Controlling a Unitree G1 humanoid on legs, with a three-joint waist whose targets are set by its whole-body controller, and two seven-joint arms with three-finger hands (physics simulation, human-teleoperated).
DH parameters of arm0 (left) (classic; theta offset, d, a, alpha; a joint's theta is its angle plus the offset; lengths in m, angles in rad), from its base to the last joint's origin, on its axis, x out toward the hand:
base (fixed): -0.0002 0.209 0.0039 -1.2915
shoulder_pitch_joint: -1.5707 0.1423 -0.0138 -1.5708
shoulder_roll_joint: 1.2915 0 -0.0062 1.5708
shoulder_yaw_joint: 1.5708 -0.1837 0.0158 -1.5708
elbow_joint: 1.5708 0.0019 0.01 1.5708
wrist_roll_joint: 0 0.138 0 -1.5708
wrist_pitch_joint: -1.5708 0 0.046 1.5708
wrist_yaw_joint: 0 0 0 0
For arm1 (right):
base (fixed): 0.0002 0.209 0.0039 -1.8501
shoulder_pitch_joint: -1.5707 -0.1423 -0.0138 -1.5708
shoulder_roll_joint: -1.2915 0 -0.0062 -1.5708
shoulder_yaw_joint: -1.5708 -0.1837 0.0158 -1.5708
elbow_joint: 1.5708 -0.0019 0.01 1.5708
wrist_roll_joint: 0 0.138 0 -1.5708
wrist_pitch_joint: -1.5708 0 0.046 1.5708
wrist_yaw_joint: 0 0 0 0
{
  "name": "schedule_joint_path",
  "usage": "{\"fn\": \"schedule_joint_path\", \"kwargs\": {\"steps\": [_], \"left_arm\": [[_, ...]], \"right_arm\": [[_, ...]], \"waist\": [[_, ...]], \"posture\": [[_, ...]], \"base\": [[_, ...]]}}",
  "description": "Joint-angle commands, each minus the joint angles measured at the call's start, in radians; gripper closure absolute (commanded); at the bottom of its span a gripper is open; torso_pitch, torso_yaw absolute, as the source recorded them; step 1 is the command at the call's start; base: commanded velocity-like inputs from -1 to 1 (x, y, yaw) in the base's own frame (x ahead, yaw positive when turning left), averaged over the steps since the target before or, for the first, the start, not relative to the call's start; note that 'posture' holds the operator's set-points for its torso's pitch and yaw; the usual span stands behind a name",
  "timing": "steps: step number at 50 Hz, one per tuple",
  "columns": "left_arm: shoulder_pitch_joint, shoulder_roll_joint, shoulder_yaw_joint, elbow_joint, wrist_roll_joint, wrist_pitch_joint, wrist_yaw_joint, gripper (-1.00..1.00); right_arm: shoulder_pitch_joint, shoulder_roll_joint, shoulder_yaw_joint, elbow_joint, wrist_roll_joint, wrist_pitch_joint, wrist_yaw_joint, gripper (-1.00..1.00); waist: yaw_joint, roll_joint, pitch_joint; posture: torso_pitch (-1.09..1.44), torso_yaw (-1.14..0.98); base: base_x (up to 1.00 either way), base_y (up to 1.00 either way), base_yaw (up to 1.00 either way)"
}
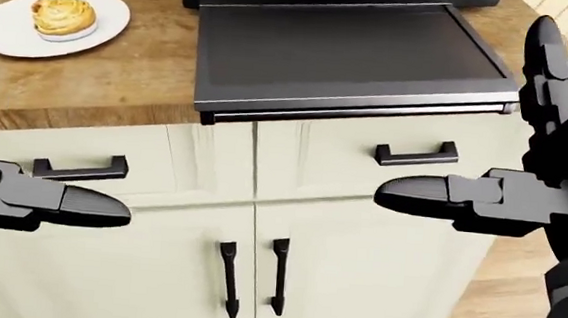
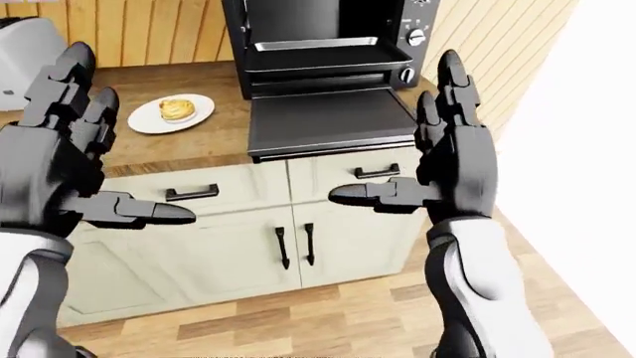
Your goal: Place the scone on the tray of the toaster oven.
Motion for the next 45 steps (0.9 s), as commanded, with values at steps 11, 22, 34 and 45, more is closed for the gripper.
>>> {"fn": "schedule_joint_path", "kwargs": {"steps": [11, 22, 34, 45], "left_arm": [[-0.086, 0.078, 0.070, -0.040, -0.034, 0.057, -0.001, -1.00], [-0.080, 0.093, 0.078, -0.034, -0.056, 0.043, 0.020, -1.00], [-0.107, 0.111, 0.076, -0.031, -0.058, 0.057, 0.023, -1.00], [-0.137, 0.130, 0.079, -0.020, -0.062, 0.066, 0.020, -1.00]], "right_arm": [[-0.152, -0.064, -0.035, -0.095, 0.147, 0.116, -0.105, -1.00], [-0.228, -0.105, -0.040, -0.089, 0.248, 0.161, -0.194, -1.00], [-0.276, -0.137, -0.057, -0.079, 0.342, 0.179, -0.266, -1.00], [-0.245, -0.159, -0.027, -0.070, 0.349, 0.122, -0.281, -1.00]], "waist": [[0.005, 0.054, -0.021], [0.006, -0.040, -0.011], [0.006, 0.073, -0.014], [0.009, -0.041, -0.012]], "posture": [[0.00, 0.00], [0.00, 0.00], [0.00, 0.00], [0.00, 0.00]], "base": [[0.14, 0.00, 0.00], [0.14, 0.00, 0.00], [0.14, 0.00, 0.00], [0.13, 0.03, 0.00]]}}
